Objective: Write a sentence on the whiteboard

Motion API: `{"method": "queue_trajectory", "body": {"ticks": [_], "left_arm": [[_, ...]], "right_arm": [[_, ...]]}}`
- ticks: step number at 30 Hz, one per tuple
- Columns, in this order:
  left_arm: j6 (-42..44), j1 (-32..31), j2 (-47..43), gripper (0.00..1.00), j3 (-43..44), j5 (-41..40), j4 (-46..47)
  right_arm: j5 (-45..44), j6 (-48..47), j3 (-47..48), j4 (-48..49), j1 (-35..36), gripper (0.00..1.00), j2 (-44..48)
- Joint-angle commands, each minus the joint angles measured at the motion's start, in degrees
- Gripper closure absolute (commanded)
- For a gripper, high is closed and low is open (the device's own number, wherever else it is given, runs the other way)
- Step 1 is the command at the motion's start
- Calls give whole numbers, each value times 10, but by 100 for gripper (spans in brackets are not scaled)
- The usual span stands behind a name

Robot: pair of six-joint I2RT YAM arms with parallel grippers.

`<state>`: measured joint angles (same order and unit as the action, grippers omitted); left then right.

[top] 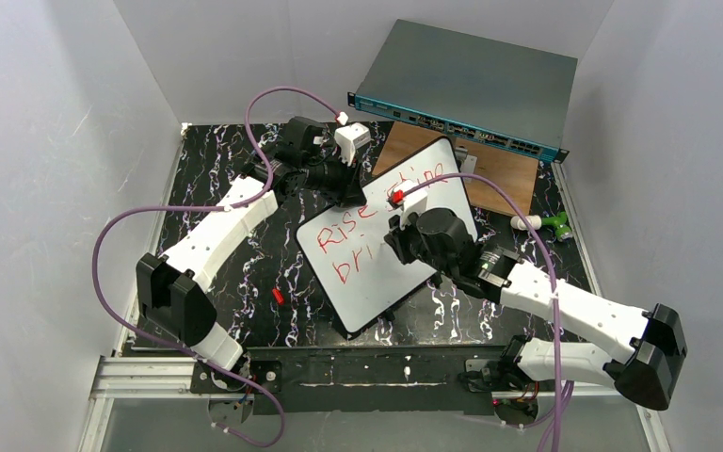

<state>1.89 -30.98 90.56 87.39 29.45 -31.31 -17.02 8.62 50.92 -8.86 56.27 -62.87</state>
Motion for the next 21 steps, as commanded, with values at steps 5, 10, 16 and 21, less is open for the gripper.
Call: {"method": "queue_trajectory", "body": {"ticks": [5,10,16,21], "left_arm": [[20,-7,-5,100,9,9,-3],[20,-7,-5,100,9,7,-3],[20,-7,-3,100,9,8,-3],[21,-7,-4,100,11,7,-3]], "right_arm": [[9,-12,38,38,-5,99,-10],[10,-14,41,39,-8,99,-12],[24,-17,47,42,-9,99,-23],[47,-18,49,46,-9,99,-28]]}}
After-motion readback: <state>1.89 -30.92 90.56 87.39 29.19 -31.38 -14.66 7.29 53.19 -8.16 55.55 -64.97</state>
